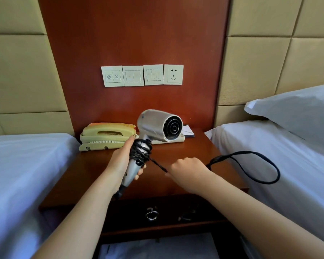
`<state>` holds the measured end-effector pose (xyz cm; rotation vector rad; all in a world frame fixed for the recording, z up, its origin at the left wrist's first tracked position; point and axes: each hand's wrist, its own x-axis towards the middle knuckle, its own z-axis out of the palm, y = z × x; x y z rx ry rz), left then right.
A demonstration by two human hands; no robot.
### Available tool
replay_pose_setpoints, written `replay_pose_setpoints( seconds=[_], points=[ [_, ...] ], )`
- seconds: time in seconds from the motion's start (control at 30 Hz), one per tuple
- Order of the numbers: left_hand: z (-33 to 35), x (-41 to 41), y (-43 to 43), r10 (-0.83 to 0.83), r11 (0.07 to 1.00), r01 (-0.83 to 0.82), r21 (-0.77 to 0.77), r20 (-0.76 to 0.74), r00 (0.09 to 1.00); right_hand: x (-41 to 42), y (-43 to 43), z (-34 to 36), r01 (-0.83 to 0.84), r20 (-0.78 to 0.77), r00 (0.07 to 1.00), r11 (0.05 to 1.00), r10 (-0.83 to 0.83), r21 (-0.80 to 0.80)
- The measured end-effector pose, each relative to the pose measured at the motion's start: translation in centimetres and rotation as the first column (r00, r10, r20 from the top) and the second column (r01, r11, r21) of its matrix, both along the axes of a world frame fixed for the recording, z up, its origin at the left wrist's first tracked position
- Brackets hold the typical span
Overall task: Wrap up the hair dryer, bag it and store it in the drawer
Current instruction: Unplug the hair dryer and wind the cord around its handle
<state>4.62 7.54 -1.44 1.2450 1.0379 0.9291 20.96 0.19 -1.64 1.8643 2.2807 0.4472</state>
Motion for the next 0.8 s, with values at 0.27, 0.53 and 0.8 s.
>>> replay_pose_setpoints(
  seconds=[0.27,0.53,0.8],
  points=[
    [0.2,1.1,-0.7,0.339,0.927,-0.292,0.234,-0.19,0.922,-3.8,-2.2,1.6,-0.222,0.1,0.971,0.973,0.216,0.063],
    [-0.6,2.4,-1.2,0.317,0.871,-0.017,0.491,-0.535,0.783,-3.2,-1.4,1.9,-0.198,0.104,0.978,0.957,0.18,0.21],
    [-0.9,2.3,-1.3,0.085,0.9,0.208,0.382,-0.623,0.778,-1.5,-0.4,2.1,-0.131,-0.113,0.979,0.947,0.17,0.295]
  ],
)
